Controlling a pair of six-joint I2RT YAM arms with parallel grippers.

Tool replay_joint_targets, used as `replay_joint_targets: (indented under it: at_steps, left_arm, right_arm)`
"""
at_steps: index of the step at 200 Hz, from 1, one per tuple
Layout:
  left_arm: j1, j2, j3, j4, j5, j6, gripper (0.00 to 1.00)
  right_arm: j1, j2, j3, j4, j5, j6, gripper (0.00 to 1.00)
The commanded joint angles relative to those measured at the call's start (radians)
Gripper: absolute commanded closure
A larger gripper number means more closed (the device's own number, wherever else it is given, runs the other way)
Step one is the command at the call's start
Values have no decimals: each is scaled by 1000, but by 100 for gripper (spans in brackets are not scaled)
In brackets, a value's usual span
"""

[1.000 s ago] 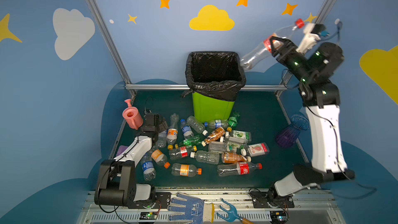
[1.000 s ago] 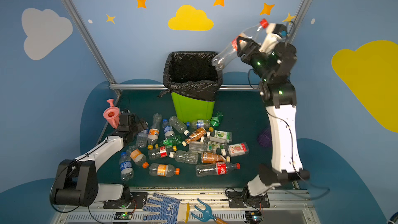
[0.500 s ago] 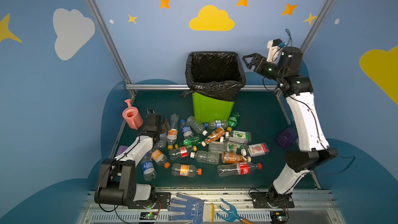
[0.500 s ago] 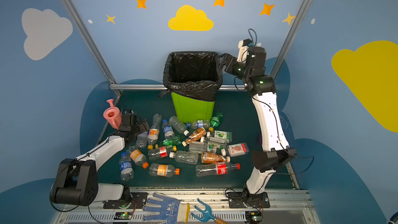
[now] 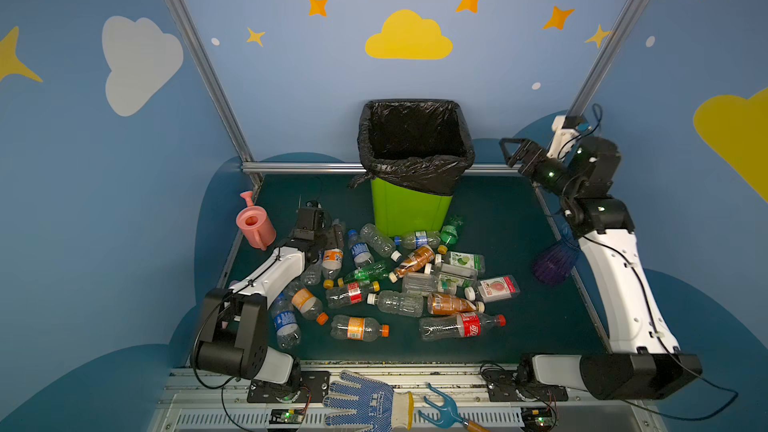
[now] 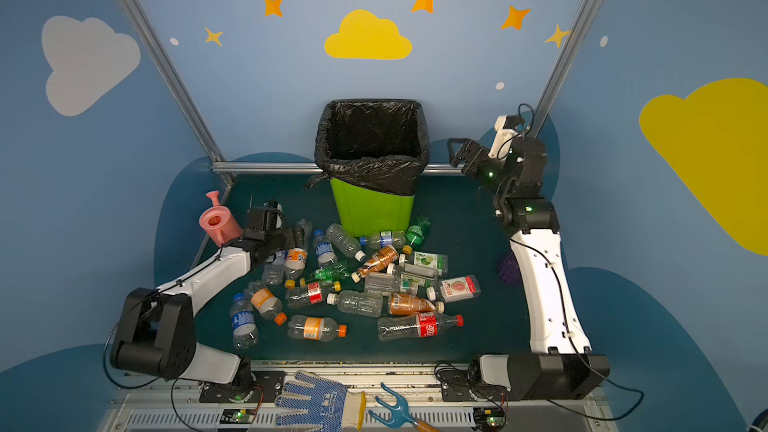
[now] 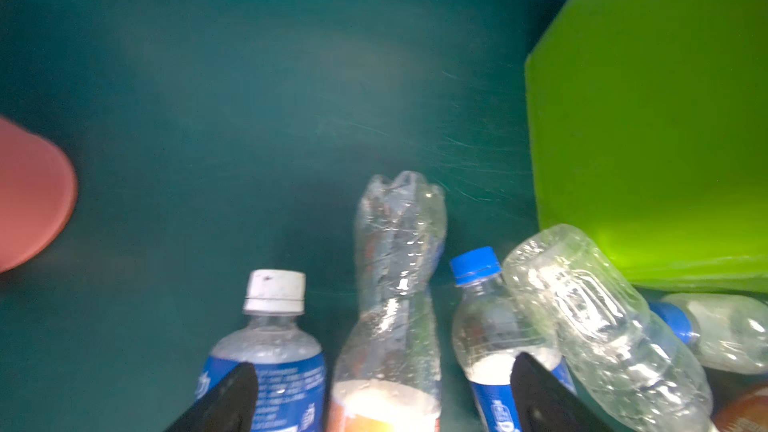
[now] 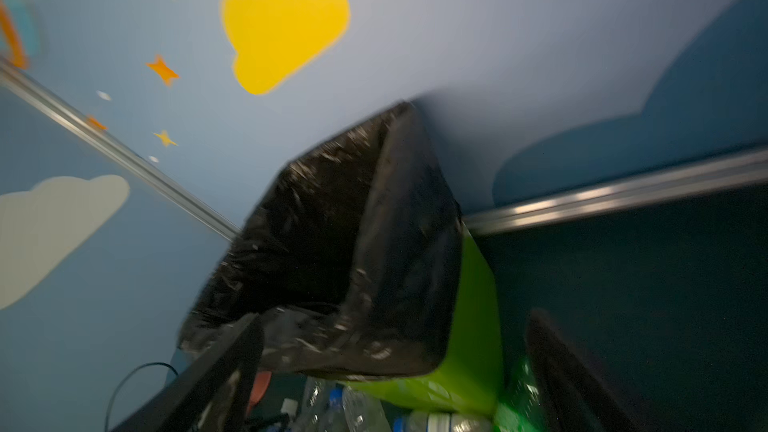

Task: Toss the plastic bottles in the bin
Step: 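Grasp the crushed clear bottle with the left gripper while the right arm lowers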

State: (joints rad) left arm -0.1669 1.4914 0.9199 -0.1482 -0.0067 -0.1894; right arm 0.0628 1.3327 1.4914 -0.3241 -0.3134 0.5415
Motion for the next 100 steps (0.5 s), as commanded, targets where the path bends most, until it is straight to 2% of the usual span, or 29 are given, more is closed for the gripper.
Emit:
replay_joint_targets:
  at_steps: [1, 13, 52, 100]
  left_arm:
    - [-16, 45, 65, -140, 39, 50, 18]
    - [-16, 65, 79, -166, 38, 37, 23]
    - [-22, 107, 109, -205, 74, 22, 27]
    - [-28, 193, 177, -286, 67, 9, 32]
  right_arm:
    - [-22, -54, -116, -15, -28, 26, 4]
    - [-33, -71, -191, -17, -30, 32, 5]
    - [-74, -113, -381, -20, -34, 37, 5]
    - [-116, -156, -504, -10, -39, 53, 5]
